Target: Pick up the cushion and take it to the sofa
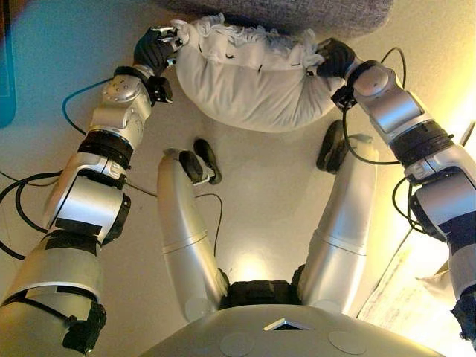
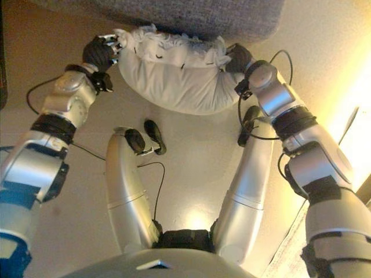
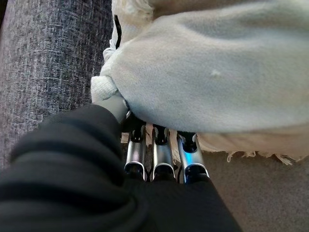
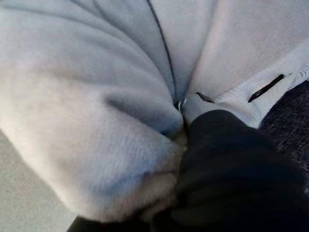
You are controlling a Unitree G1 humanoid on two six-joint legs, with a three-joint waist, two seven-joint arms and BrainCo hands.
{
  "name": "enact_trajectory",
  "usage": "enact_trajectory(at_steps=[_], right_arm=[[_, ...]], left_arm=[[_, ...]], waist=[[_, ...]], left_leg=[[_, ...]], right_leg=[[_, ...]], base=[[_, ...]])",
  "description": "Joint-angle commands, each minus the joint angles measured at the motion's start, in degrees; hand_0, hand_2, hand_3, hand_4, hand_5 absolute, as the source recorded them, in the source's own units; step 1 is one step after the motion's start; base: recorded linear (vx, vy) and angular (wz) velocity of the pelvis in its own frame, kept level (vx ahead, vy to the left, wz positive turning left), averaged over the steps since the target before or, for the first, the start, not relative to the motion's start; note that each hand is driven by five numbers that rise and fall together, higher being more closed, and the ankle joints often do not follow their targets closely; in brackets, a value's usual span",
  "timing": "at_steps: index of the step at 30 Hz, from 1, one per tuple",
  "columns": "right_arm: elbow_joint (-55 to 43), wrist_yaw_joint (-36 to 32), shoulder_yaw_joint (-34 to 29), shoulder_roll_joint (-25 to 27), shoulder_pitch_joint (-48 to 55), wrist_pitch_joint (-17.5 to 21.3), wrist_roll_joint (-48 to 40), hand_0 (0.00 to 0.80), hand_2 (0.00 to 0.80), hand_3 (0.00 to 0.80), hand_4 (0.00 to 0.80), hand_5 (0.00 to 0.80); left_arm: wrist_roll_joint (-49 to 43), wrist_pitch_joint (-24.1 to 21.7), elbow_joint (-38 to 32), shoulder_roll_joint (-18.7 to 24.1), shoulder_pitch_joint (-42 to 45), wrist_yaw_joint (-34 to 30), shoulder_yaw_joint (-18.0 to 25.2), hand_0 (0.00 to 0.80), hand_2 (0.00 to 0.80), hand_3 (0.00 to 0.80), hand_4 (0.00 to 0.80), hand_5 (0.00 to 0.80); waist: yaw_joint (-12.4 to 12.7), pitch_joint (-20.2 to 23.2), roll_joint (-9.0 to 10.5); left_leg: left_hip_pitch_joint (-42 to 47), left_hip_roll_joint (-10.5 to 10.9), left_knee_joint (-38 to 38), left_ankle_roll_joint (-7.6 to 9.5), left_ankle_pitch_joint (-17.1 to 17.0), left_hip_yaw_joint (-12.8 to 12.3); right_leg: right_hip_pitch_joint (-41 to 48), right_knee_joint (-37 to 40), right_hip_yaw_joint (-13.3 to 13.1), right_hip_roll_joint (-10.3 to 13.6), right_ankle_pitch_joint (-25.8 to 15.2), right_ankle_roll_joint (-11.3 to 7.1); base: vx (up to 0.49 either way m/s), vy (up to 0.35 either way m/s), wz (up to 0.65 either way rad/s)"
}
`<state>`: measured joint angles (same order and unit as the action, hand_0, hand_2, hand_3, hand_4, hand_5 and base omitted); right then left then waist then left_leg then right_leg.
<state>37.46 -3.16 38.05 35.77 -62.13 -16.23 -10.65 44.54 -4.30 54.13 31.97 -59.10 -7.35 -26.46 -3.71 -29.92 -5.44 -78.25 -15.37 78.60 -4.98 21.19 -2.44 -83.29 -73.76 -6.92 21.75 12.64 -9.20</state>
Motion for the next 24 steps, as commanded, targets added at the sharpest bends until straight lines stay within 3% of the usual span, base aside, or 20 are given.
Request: enact_trajectory(at_steps=[1,11,16,24], right_arm=[[-1.4,2.8,-2.2,-3.3,-2.4,3.6,0.2,0.8,0.8,0.8,0.8,0.8],[-14.7,8.0,-10.3,-5.2,13.2,11.0,1.7,0.8,0.8,0.8,0.8,0.8],[-20.4,6.3,-14.3,-5.5,21.7,13.8,-0.9,0.8,0.8,0.8,0.8,0.8],[-24.2,4.5,-17.5,-5.1,27.2,16.5,-3.6,0.8,0.8,0.8,0.8,0.8]], left_arm=[[0.6,-5.8,-3.8,-2.9,-2.5,-3.2,1.5,0.8,0.8,0.8,0.8,0.8],[-6.1,-15.5,-14.4,-7.0,12.0,2.9,6.9,0.8,0.8,0.8,0.8,0.8],[-8.3,-15.4,-21.7,-8.7,18.7,5.4,9.8,0.8,0.8,0.8,0.8,0.8],[-7.4,-11.7,-28.3,-7.0,23.2,4.6,10.8,0.8,0.8,0.8,0.8,0.8]], waist=[[0.0,0.1,-0.76],[0.1,0.2,0.87],[1.0,2.5,2.2],[2.9,6.2,3.8]], left_leg=[[0.6,-1.4,-4.2,-5.02,-2.6,1.5],[12.7,-1.5,-14.7,-5.74,-5.6,-0.3],[20.6,-0.6,-23.2,-5.69,-8.5,-0.4],[32.5,2.5,-35.7,-3.84,-11.7,-0.5]], right_leg=[[6.1,5.6,-1.1,1.9,-2.3,0.69],[19.1,12.7,2.7,-0.2,-3.0,-0.66],[27.9,19.6,5.2,-0.5,-3.7,-0.83],[39.4,29.6,9.6,0.2,-5.4,-0.42]], base=[[-0.028,-0.037,0.02],[-0.004,-0.022,0.02],[0.066,-0.083,0.09],[0.104,-0.093,0.09]])
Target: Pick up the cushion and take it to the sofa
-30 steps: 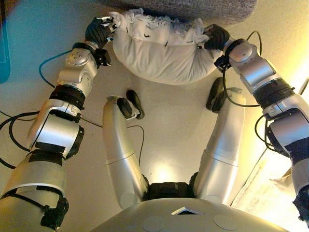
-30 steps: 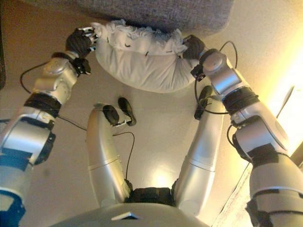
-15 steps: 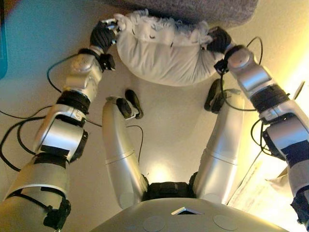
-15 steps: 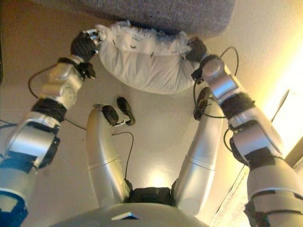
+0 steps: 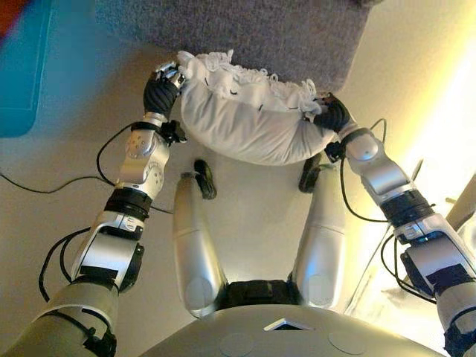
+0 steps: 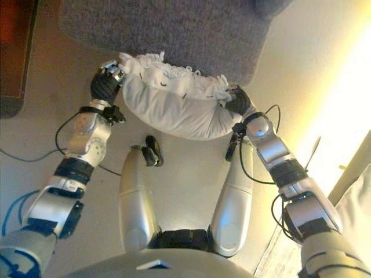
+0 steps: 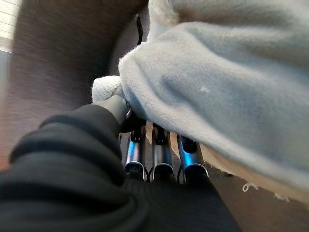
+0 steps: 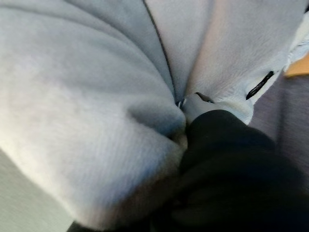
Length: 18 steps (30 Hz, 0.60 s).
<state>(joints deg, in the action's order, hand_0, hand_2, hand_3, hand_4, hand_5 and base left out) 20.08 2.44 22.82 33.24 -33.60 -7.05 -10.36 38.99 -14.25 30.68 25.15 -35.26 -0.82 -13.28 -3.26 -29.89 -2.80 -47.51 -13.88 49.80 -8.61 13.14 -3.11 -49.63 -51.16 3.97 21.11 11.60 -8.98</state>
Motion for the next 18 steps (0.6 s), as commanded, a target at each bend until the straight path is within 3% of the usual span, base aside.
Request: enact_trajectory(at_steps=[1,2,8,13,15,17,18], right_arm=[[-7.6,-1.4,-2.8,-2.5,-0.7,7.2,-3.9,0.8,0.8,0.8,0.8,0.8],[-8.0,-1.8,-3.3,-2.3,-0.3,7.3,-3.9,0.8,0.8,0.8,0.8,0.8],[-7.6,-5.6,-3.8,-0.8,0.9,5.4,-3.2,0.8,0.8,0.8,0.8,0.8],[-7.2,-7.5,-4.1,-0.7,1.6,6.6,-6.6,0.8,0.8,0.8,0.8,0.8],[-7.8,-8.2,-4.9,-0.7,2.7,6.6,-8.4,0.8,0.8,0.8,0.8,0.8],[-8.9,-9.1,-6.7,-0.9,6.3,7.1,-10.3,0.8,0.8,0.8,0.8,0.8],[-9.1,-9.2,-7.0,-0.9,6.8,7.0,-10.5,0.8,0.8,0.8,0.8,0.8]], left_arm=[[-2.1,-1.3,-5.4,0.1,-0.2,-1.9,-2.6,0.8,0.8,0.8,0.8,0.8],[-1.8,-1.0,-5.9,0.4,-0.1,-2.0,-2.6,0.8,0.8,0.8,0.8,0.8],[0.9,2.0,-7.0,0.7,1.2,-3.2,-2.2,0.8,0.8,0.8,0.8,0.8],[1.3,3.2,-8.3,0.9,2.5,-3.8,-2.7,0.8,0.8,0.8,0.8,0.8],[1.6,4.6,-9.8,0.5,3.8,-4.1,-2.5,0.8,0.8,0.8,0.8,0.8],[-0.4,6.9,-11.5,-0.2,5.8,-4.8,-2.3,0.8,0.8,0.8,0.8,0.8],[-0.7,7.2,-11.6,-0.3,5.9,-4.9,-2.4,0.8,0.8,0.8,0.8,0.8]], waist=[[2.6,6.9,1.33],[2.7,7.2,1.46],[4.1,10.9,2.19],[4.9,14.1,3.38],[5.2,15.6,3.99],[4.9,17.9,4.27],[4.8,18.4,4.31]], left_leg=[[3.4,1.4,-8.8,0.04,-4.1,0.1],[3.9,1.9,-10.7,0.73,-6.1,-0.1],[13.1,4.4,-21.3,1.93,-9.1,0.2],[21.1,5.9,-28.9,2.78,-11.0,0.2],[24.6,6.5,-31.9,2.88,-11.8,-0.5],[30.1,6.6,-37.3,3.1,-13.2,-5.3],[30.6,6.6,-38.2,3.12,-13.6,-6.0]], right_leg=[[7.4,8.6,-0.6,1.1,-4.7,-0.65],[7.9,10.5,0.0,1.2,-6.7,-0.16],[16.4,20.2,3.5,1.3,-9.5,-0.33],[24.7,28.3,6.3,0.2,-11.5,-1.03],[28.9,31.7,8.0,-0.1,-12.1,-1.67],[35.3,36.8,11.6,0.0,-13.5,-2.34],[36.0,37.7,12.2,0.0,-14.0,-2.44]], base=[[0.002,-0.059,0.08],[0.005,-0.057,0.05],[0.056,-0.058,0.08],[0.071,-0.094,-0.03],[0.141,-0.122,0.13],[0.156,-0.141,0.13],[0.17,-0.157,0.39]])
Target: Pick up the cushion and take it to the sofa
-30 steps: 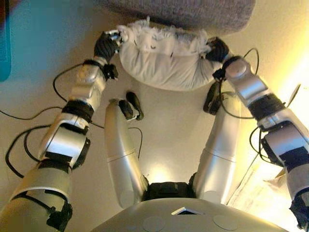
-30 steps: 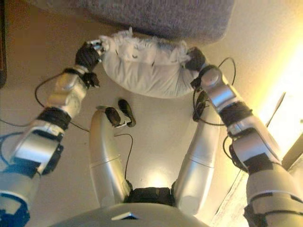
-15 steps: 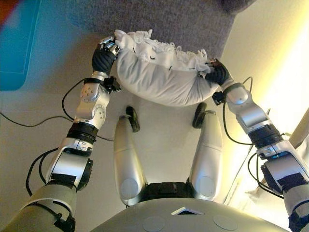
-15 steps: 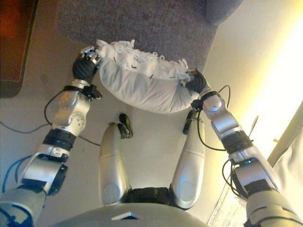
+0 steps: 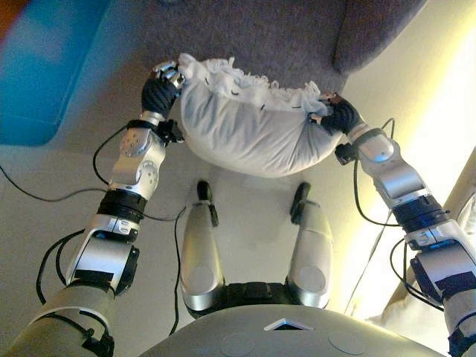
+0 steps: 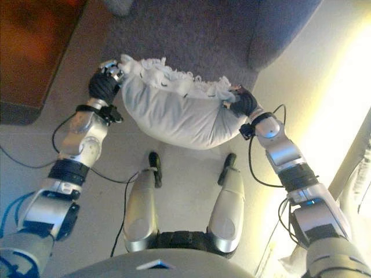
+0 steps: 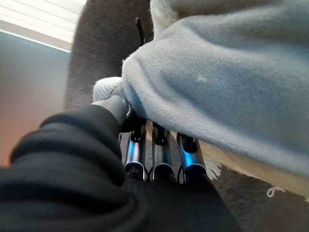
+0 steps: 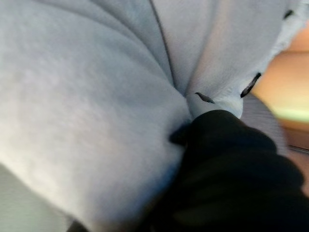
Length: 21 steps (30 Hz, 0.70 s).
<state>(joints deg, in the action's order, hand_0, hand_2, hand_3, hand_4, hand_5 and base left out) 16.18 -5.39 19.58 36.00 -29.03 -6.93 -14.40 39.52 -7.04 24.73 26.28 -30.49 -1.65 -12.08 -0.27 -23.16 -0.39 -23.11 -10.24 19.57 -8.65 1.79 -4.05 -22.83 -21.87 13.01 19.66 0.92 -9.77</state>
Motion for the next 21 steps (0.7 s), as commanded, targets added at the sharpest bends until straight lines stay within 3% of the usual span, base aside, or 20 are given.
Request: enact_trajectory(at_steps=[1,5,10,21], right_arm=[[-6.1,-2.0,-4.8,-3.5,4.6,6.5,-8.3,0.8,0.8,0.8,0.8,0.8],[-4.0,-2.8,-4.6,-4.5,5.8,6.1,-8.7,0.8,0.8,0.8,0.8,0.8],[-2.3,-4.3,-3.7,-5.5,6.5,2.7,-10.3,0.8,0.8,0.8,0.8,0.8],[-3.2,-6.6,-4.3,-5.1,8.2,0.1,-9.1,0.8,0.8,0.8,0.8,0.8]], left_arm=[[-2.2,1.9,-6.2,-1.8,2.0,-5.0,-3.6,0.8,0.8,0.8,0.8,0.8],[-2.3,3.3,-6.0,-2.3,4.2,-4.8,-3.1,0.8,0.8,0.8,0.8,0.8],[-2.8,5.8,-4.5,-2.5,4.9,-3.7,-3.2,0.8,0.8,0.8,0.8,0.8],[-2.3,8.0,-6.1,-2.3,8.5,-5.4,-0.6,0.8,0.8,0.8,0.8,0.8]], waist=[[1.6,13.4,2.11],[2.3,17.9,1.85],[2.2,21.6,2.11],[2.6,23.9,2.02]], left_leg=[[10.2,3.1,-11.6,3.1,-3.1,-6.9],[16.5,3.7,-18.5,3.49,-4.9,-6.3],[21.3,3.6,-20.9,3.63,-4.9,-7.7],[26.1,4.6,-21.9,4.17,-3.5,-8.3]], right_leg=[[13.8,12.0,5.3,1.0,-4.0,-2.22],[18.9,16.3,5.6,-0.6,-5.1,-2.83],[23.0,18.0,6.0,-1.4,-5.1,-2.79],[27.0,18.4,6.3,-1.4,-5.1,-2.37]], base=[[0.182,-0.123,0.49],[0.167,-0.014,0.31],[0.111,-0.011,0.03],[0.086,0.044,-0.04]])
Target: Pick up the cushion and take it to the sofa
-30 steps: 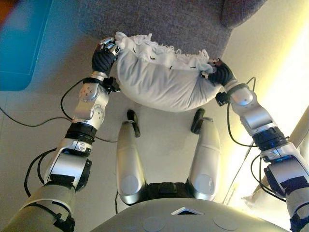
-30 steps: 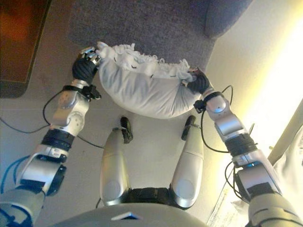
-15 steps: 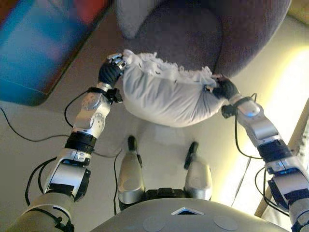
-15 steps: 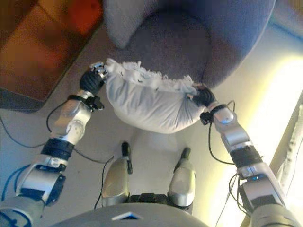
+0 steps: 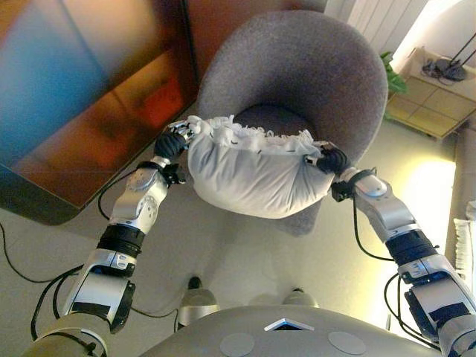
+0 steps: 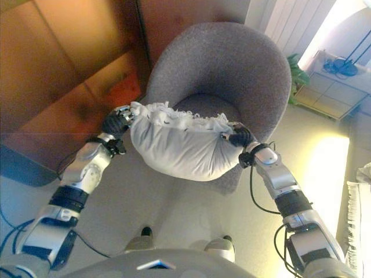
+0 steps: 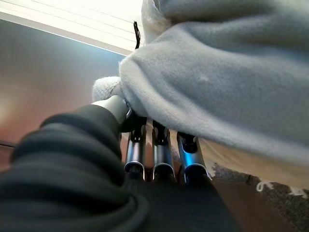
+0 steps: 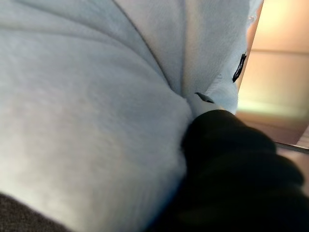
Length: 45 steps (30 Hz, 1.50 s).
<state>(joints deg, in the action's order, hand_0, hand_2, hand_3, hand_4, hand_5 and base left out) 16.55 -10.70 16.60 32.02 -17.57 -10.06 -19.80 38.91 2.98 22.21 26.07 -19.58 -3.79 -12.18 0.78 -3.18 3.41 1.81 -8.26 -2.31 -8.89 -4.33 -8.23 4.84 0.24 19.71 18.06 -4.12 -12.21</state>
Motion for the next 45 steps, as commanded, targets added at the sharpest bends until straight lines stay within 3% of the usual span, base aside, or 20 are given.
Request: enact_trajectory(at_steps=[1,7,12,15,16,18,21,24,26,29,33,38,42,45], right_arm=[[-3.7,-1.1,-1.3,-1.1,-3.3,2.9,-4.1,0.8,0.8,0.8,0.8,0.8],[-1.9,-0.7,-2.2,-2.0,-3.4,2.3,-4.5,0.8,0.8,0.8,0.8,0.8],[0.5,0.1,-2.1,-2.5,-5.1,1.9,-4.6,0.8,0.8,0.8,0.8,0.8],[0.9,1.3,-1.7,-2.4,-5.9,2.0,-5.6,0.8,0.8,0.8,0.8,0.8],[0.5,2.0,-1.5,-2.0,-5.9,2.1,-6.6,0.8,0.8,0.8,0.8,0.8],[0.0,2.2,-1.2,-1.5,-5.6,2.3,-7.4,0.8,0.8,0.8,0.8,0.8],[0.2,1.6,-1.5,-0.8,-4.2,2.8,-7.7,0.8,0.8,0.8,0.8,0.8],[0.9,0.6,-2.1,-0.5,-2.4,4.4,-7.6,0.8,0.8,0.8,0.8,0.8],[2.1,0.5,-2.0,0.0,-3.3,5.2,-9.0,0.8,0.8,0.8,0.8,0.8],[3.5,0.2,-1.6,1.0,-5.6,4.4,-10.8,0.8,0.8,0.8,0.8,0.8],[2.3,-0.6,-2.3,1.1,-4.4,3.9,-10.1,0.8,0.8,0.8,0.8,0.8],[0.7,0.5,-3.2,0.1,-2.2,4.1,-8.5,0.8,0.8,0.8,0.8,0.8],[-0.5,1.0,-3.7,0.3,-1.6,4.0,-7.7,0.8,0.8,0.8,0.8,0.8],[-2.0,0.7,-3.7,1.2,-1.3,3.1,-6.9,0.8,0.8,0.8,0.8,0.8]], left_arm=[[-2.0,-1.6,-3.7,-2.0,-2.3,-3.3,-0.4,0.8,0.8,0.8,0.8,0.8],[-3.1,-0.7,-2.8,-2.5,-3.7,-3.0,-0.9,0.8,0.8,0.8,0.8,0.8],[-3.1,0.1,-0.8,-3.3,-6.6,-1.6,-3.0,0.8,0.8,0.8,0.8,0.8],[-2.8,-0.4,0.7,-3.8,-7.6,-1.9,-4.0,0.8,0.8,0.8,0.8,0.8],[-2.6,-0.8,1.1,-3.9,-7.7,-2.3,-4.2,0.8,0.8,0.8,0.8,0.8],[-2.1,-1.7,1.8,-4.0,-7.7,-2.7,-4.6,0.8,0.8,0.8,0.8,0.8],[-1.5,-2.2,2.2,-4.4,-7.5,-3.5,-4.8,0.8,0.8,0.8,0.8,0.8],[-1.7,-2.2,1.8,-4.9,-7.4,-2.9,-5.8,0.8,0.8,0.8,0.8,0.8],[-2.3,-2.1,1.4,-5.5,-8.6,-1.2,-7.8,0.8,0.8,0.8,0.8,0.8],[-1.5,-2.7,3.5,-6.3,-10.7,-0.1,-9.3,0.8,0.8,0.8,0.8,0.8],[-2.3,-2.6,3.4,-6.8,-9.8,0.0,-8.9,0.8,0.8,0.8,0.8,0.8],[-2.9,-1.3,1.2,-7.5,-7.9,-0.7,-7.7,0.8,0.8,0.8,0.8,0.8],[-2.7,-1.2,0.4,-7.5,-7.1,-1.2,-7.2,0.8,0.8,0.8,0.8,0.8],[-2.5,-1.3,-0.1,-6.9,-6.2,-1.3,-6.6,0.8,0.8,0.8,0.8,0.8]], waist=[[1.6,4.0,-1.72],[1.4,3.6,-1.48],[0.7,3.1,-2.06],[-0.1,2.6,-3.19],[-0.8,2.0,-3.78],[-1.8,1.5,-4.11],[-3.5,1.7,-3.8],[-5.2,1.2,-2.61],[-7.1,0.1,-1.33],[-9.1,-1.5,-1.39],[-10.3,-2.7,-1.72],[-10.7,-2.1,-0.69],[-11.0,0.0,-0.3],[-11.9,1.9,-1.1]], left_leg=[[1.3,2.9,0.1,4.54,2.8,-4.0],[1.9,5.4,0.8,6.15,4.4,-3.7],[1.8,7.6,1.4,8.18,5.3,-2.4],[1.4,8.2,2.6,9.19,5.6,-1.4],[1.4,8.4,3.3,9.69,5.9,-0.4],[1.8,9.1,3.5,10.15,6.1,1.2],[2.9,10.1,3.2,10.54,6.5,2.0],[4.2,11.2,4.0,10.41,8.3,2.6],[5.1,12.2,5.6,10.53,11.3,4.2],[7.0,12.3,6.8,10.8,13.6,5.6],[9.9,11.7,8.0,11.0,15.9,5.5],[10.6,12.2,10.2,11.86,18.5,4.5],[11.5,11.2,11.3,10.69,19.2,2.1],[13.3,8.1,11.2,9.02,15.5,0.2]], right_leg=[[-0.6,-4.1,-0.5,0.4,-0.2,0.05],[-1.5,-7.9,-1.5,3.0,-3.1,-0.52],[-4.8,-16.1,-5.2,4.5,-5.5,-0.27],[-8.3,-25.6,-9.0,3.1,-5.5,1.32],[-10.9,-31.6,-12.4,0.7,-4.7,2.46],[-13.2,-33.9,-14.7,-2.3,-4.4,3.45],[-15.0,-29.8,-16.0,-5.7,-5.4,3.75],[-15.1,-18.7,-16.8,-7.2,-5.4,3.46],[-19.5,-9.6,-19.1,-8.1,-7.6,1.7],[-24.3,-4.0,-20.7,-8.9,-11.0,0.39],[-27.5,-2.5,-19.5,-9.6,-12.5,0.36],[-25.5,-9.7,-22.0,-9.6,-14.1,1.15],[-19.6,-7.0,-20.3,-9.4,-9.9,2.13],[-17.8,-6.9,-20.6,-11.3,-6.7,3.4]], base=[[0.064,0.076,0.01],[0.058,0.124,0.03],[0.034,0.167,0.1],[0.024,0.194,0.38],[0.028,0.149,0.32],[0.072,0.133,0.27],[0.131,0.02,0.38],[0.164,-0.109,0.4],[0.231,-0.175,0.92],[0.295,-0.1,0.6],[0.296,-0.061,-0.16],[0.289,-0.096,0.12],[0.296,-0.132,0.29],[0.278,-0.104,0.12]])
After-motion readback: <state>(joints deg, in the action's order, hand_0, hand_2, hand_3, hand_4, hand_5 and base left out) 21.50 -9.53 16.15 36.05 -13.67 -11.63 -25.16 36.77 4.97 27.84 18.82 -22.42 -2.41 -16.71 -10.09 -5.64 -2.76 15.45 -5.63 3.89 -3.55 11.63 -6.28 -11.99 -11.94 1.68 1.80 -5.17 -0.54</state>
